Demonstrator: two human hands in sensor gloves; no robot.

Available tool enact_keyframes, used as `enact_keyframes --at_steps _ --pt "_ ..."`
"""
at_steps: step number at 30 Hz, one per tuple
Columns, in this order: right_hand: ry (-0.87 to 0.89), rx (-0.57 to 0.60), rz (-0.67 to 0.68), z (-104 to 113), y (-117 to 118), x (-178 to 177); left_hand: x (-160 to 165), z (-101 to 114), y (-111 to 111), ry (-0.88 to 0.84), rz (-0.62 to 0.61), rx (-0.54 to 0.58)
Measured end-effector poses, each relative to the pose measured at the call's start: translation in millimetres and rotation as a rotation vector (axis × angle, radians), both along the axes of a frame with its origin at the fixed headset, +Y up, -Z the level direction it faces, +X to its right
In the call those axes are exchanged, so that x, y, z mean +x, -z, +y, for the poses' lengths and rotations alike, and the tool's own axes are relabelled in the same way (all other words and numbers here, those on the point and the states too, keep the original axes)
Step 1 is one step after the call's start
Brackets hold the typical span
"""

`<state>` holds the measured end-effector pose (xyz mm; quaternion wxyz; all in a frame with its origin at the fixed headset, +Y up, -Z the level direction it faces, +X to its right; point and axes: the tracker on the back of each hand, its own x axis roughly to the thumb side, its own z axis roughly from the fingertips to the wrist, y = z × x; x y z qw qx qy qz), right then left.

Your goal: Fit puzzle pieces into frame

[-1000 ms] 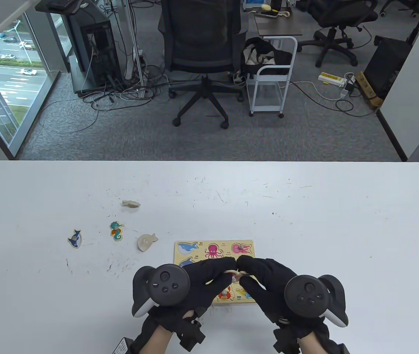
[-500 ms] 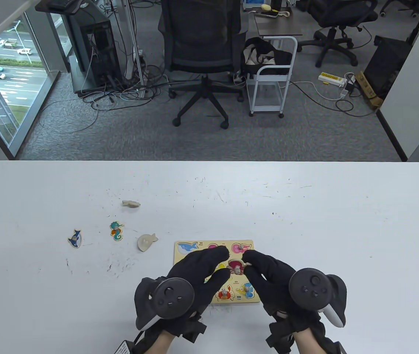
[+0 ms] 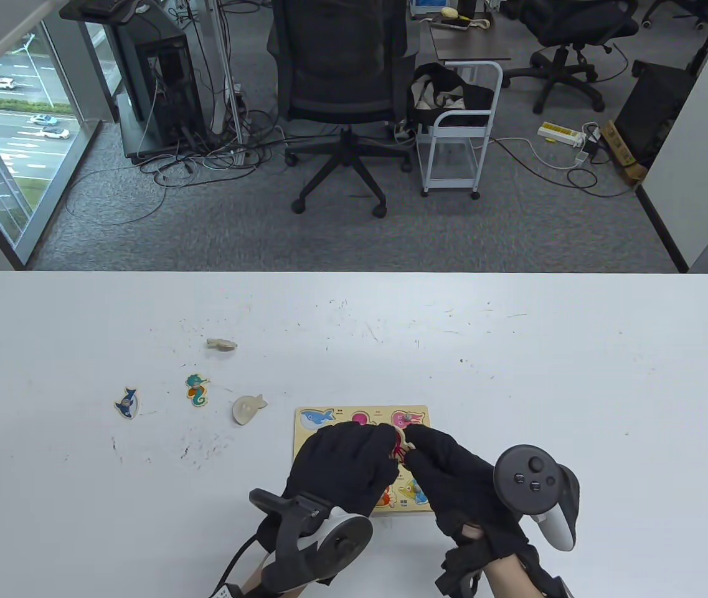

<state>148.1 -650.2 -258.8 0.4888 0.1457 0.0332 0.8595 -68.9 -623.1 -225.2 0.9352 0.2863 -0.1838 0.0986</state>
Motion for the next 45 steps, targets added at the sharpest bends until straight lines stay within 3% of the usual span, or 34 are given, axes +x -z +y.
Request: enact_keyframes --at_steps 4,14,22,29,37,45 --pt "0.075 -0.046 0.034 -3 2 -1 0 0 0 -0.002 0.024 0.009" --pt "0.066 -0.053 0.054 -4 2 -7 -2 -3 5 -0.025 0.051 0.011" --pt "-0.051 0.027 0.106 1 -1 -13 -13 4 10 -0.057 0.021 -0.039" --pt "-0.500 0.228 -0.091 14 -11 -10 -21 8 13 -0.053 0.023 -0.069" --pt "-0.613 0.224 -0.237 23 -10 17 -23 8 16 -0.034 0.032 -0.112" --pt "-0.768 0.246 -0.415 25 -4 51 -18 12 53 0.061 0.093 -0.208"
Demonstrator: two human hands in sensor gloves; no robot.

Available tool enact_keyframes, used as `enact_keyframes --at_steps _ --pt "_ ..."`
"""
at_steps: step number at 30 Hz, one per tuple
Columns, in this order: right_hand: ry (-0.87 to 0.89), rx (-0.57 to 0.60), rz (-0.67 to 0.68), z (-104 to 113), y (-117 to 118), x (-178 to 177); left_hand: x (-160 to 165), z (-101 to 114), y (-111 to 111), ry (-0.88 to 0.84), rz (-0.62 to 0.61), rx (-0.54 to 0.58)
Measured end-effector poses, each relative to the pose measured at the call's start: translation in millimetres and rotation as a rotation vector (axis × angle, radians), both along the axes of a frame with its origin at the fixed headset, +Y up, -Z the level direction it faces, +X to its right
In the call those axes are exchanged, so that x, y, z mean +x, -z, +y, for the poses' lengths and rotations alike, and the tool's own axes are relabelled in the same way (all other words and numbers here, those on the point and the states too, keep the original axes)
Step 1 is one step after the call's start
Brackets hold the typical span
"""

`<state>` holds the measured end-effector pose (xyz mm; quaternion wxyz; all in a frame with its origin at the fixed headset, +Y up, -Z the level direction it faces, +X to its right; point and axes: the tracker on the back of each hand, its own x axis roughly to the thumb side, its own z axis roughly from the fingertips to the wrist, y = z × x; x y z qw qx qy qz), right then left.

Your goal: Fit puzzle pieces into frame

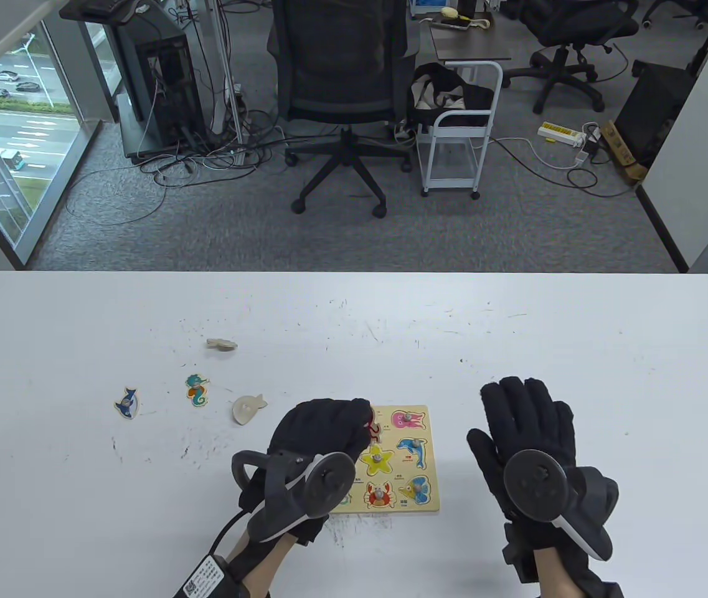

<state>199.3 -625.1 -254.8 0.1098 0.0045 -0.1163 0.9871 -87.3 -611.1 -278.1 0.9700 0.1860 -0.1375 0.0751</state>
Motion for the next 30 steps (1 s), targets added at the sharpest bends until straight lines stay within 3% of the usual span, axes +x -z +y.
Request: enact_keyframes --at_steps 6,11,20,30 --pt "0.041 -0.024 -0.043 -3 3 15 14 0 38 0.136 0.041 -0.055" --pt "0.043 -0.032 -0.037 -3 3 17 27 -13 66 0.206 0.010 -0.138" --pt "0.044 -0.041 -0.023 -1 3 17 52 -69 102 0.409 0.051 -0.252" --pt "0.046 -0.051 -0.011 -2 3 16 56 -118 118 0.516 0.066 -0.364"
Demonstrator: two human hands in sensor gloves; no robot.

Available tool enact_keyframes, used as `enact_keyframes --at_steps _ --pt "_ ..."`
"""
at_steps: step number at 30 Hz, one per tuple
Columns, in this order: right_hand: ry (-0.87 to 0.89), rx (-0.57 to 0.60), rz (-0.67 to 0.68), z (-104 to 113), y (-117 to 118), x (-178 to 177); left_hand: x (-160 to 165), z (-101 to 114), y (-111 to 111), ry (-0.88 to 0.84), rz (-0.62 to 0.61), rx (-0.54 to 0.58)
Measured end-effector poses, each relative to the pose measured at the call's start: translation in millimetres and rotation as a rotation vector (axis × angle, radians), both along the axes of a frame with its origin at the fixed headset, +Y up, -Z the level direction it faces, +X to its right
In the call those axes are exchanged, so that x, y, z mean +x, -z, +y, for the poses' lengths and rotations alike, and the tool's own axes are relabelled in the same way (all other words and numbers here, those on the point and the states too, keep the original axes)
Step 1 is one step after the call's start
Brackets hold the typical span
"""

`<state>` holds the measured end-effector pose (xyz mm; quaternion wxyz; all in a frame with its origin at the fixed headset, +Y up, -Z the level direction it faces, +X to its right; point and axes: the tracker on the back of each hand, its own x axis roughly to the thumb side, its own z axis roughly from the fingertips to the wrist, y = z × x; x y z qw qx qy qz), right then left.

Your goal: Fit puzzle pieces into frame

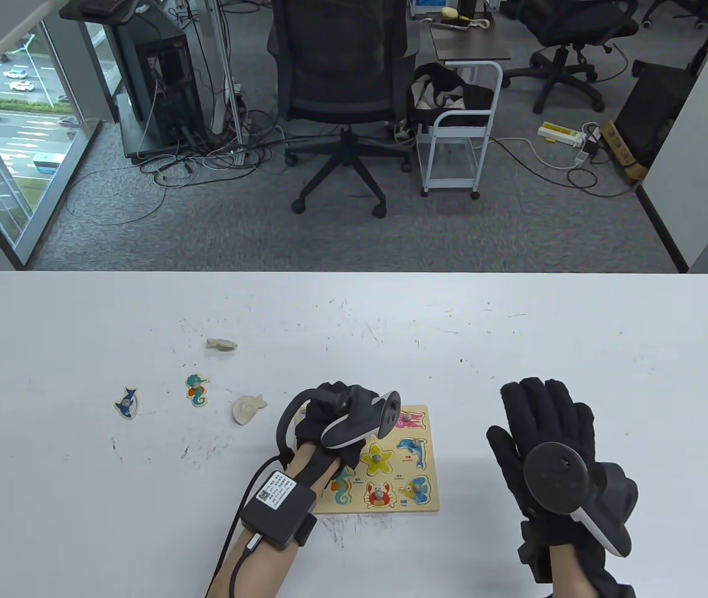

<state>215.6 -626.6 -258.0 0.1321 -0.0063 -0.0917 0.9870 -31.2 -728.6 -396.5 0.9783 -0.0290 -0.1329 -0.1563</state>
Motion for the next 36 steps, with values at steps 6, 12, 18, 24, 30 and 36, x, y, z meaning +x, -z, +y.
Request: enact_keyframes --at_steps 6,12,18,24,30,36 --pt "0.003 0.001 0.002 0 0 0 4 -14 2 0.066 0.007 -0.002" --pt "-0.002 -0.003 0.008 0 0 -1 7 -21 4 0.100 0.019 -0.006" --pt "0.005 0.001 0.010 0 0 0 7 -25 6 0.110 0.036 -0.012" --pt "0.003 0.000 0.015 0 0 -1 8 -24 5 0.111 0.035 0.004" --pt "0.003 0.000 0.017 0 0 -1 9 -24 5 0.117 0.036 0.009" --pt "0.000 -0.002 0.017 0 0 -2 10 -23 4 0.139 0.056 0.004"
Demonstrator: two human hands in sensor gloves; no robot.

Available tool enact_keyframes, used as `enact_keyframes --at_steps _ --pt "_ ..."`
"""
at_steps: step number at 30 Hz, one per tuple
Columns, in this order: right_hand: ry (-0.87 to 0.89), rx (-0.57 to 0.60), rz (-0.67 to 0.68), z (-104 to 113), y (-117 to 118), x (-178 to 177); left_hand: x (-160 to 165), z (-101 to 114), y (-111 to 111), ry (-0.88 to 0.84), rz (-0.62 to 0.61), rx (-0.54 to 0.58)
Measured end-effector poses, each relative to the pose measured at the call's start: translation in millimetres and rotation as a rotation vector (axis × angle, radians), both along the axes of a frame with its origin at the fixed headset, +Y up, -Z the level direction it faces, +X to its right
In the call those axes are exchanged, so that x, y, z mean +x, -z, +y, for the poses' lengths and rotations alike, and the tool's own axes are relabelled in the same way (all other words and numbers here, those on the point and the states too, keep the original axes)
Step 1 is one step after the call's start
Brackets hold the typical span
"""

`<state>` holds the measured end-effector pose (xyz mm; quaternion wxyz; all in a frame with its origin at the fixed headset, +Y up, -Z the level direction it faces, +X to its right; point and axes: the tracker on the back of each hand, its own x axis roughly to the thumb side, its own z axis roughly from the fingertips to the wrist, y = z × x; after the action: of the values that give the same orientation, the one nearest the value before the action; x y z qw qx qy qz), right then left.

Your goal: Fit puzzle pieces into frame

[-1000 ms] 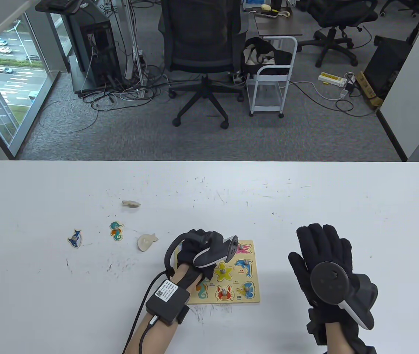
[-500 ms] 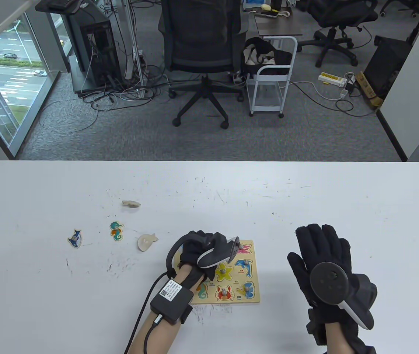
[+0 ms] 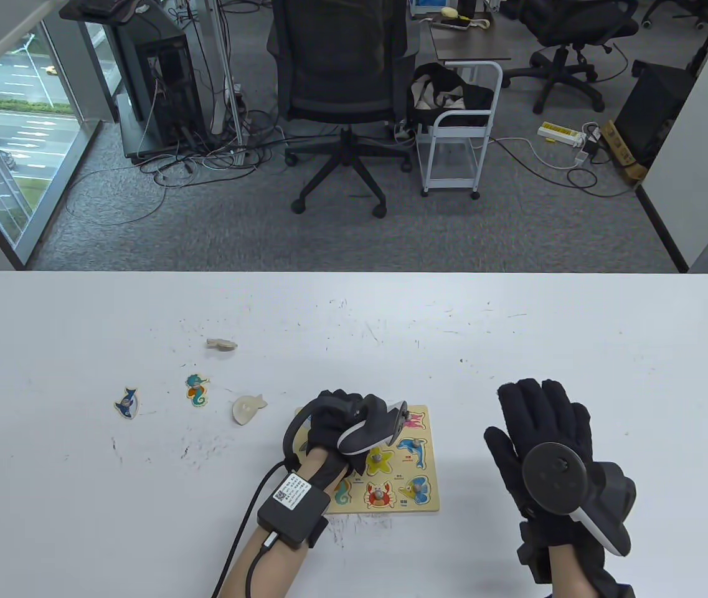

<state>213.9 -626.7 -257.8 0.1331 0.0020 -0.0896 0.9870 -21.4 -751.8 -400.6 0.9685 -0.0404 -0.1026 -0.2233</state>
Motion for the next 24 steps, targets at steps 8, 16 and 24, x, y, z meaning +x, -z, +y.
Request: enact_keyframes --at_steps 8,16,24 --pt "0.002 -0.001 0.002 0.0 0.0 -0.1 0.0 -1.7 -1.2 -0.009 -0.003 -0.002" --pt "0.004 -0.004 0.003 0.1 0.1 0.2 2.2 -3.6 -0.4 0.008 0.008 -0.014" --pt "0.002 -0.004 0.006 0.4 0.2 -0.3 -0.9 -1.5 -0.5 0.017 0.007 -0.028"
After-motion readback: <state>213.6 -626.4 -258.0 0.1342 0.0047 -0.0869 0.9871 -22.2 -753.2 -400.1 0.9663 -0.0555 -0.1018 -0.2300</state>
